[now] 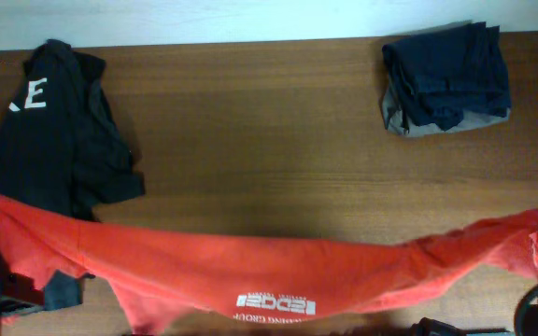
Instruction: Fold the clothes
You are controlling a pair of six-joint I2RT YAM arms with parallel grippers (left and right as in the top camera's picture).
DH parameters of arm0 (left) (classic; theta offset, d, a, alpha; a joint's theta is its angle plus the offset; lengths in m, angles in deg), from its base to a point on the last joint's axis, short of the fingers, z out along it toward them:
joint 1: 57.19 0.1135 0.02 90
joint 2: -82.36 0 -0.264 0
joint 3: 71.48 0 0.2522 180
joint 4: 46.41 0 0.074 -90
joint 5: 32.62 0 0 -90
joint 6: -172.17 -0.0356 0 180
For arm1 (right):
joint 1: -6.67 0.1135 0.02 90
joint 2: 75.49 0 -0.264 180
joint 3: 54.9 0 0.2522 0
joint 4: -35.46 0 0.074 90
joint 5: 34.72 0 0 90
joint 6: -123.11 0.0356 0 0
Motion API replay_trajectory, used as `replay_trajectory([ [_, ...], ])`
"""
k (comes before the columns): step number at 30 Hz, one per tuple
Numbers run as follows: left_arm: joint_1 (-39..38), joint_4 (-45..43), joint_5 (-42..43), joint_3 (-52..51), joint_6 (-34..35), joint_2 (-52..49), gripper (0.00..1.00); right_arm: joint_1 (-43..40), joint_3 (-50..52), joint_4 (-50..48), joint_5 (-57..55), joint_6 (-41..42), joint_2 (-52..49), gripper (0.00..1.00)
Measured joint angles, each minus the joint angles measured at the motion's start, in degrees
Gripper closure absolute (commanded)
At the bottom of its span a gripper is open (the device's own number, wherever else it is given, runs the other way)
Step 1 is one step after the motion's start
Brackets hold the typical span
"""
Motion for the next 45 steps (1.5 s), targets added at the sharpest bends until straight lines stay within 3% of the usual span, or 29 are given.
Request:
replay_trajectory([
  [9, 0.0, -2.3, -2.8, -8.5, 2.0, -3.3, 0.99, 0.0, 1.9, 0.0, -0.5, 0.2, -6.4, 0.96],
  [22, 0.0, -8.1, -3.3, -13.7, 2.7, -21.5, 0.99, 0.0, 5.1, -0.6, 5.4, -5.1, -28.9, 0.96],
  [31, 0.0, -15.5, -3.9, -13.7, 2.8, -34.2, 0.99, 5.5, 5.1, -6.9, 6.8, -7.5, -43.4, 0.96],
  [33, 0.0, -19.5, -4.6, -14.0, 2.8, -36.3, 0.99, 7.1, 5.3, -13.6, 7.1, -6.8, -45.9, 0.96],
  [37, 0.2, -35.5, -6.0, -14.3, 2.5, -39.7, 0.99, 9.2, 5.5, -30.3, 7.1, -3.9, -48.2, 0.96],
  [40, 1.2, -54.4, -5.8, -14.3, 1.6, -43.2, 1.00, 10.6, 5.9, -46.4, 6.8, -0.4, -49.5, 0.96],
  [45, 2.4, -67.6, -3.8, -14.0, -1.0, -46.9, 1.00, 11.8, 5.7, -60.4, 6.8, 3.0, -49.8, 0.97],
])
